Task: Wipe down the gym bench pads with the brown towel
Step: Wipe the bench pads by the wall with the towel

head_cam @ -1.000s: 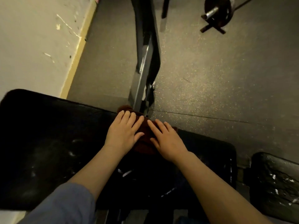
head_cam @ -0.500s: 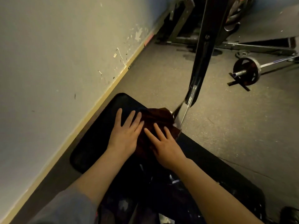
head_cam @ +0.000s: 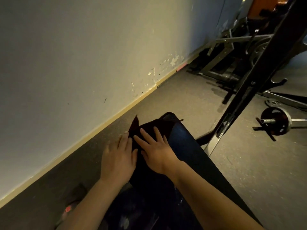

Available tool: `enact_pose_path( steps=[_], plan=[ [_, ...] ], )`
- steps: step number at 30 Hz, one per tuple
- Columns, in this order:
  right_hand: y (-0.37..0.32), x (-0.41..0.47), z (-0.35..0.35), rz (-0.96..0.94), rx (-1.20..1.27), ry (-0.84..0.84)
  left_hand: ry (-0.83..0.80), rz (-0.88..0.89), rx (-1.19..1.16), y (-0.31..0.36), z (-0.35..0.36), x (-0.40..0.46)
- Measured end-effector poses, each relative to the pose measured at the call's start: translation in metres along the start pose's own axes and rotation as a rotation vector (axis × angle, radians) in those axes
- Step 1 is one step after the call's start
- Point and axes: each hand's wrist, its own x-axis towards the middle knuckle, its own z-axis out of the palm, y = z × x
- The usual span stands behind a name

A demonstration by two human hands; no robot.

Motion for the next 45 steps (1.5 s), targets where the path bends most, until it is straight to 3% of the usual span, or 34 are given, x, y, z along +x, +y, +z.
enact_pose_path(
  steps=[6,14,23,28,34,42,45],
  plan=[
    [-0.013,-0.039,0.024,-0.088,-0.011,-0.053,0.279,0.023,-0.119,-0.017,0.027,-0.042],
    [-0.013,-0.067,0.045,-0.069,0.030,-0.079,0.463,0.237,-0.016,-0.014,0.052,-0.055],
    [-0.036,-0.050,0.031,0.013,0.094,-0.050,0.618,0.136,-0.079,-0.027,0.057,-0.075],
    [-0.045,-0.029,0.023,-0.015,0.098,0.022,0.600,0.095,-0.287,-0.028,0.044,-0.068],
    [-0.036,-0.017,0.027,-0.003,0.065,0.025,0.366,0.003,-0.510,-0.039,0.061,-0.056],
    [-0.027,-0.015,0.037,-0.022,-0.014,0.041,0.384,-0.117,-0.768,-0.018,0.091,-0.046],
    [-0.021,-0.016,0.050,-0.068,-0.100,0.196,0.376,-0.111,-0.787,-0.007,0.099,-0.049]
  ],
)
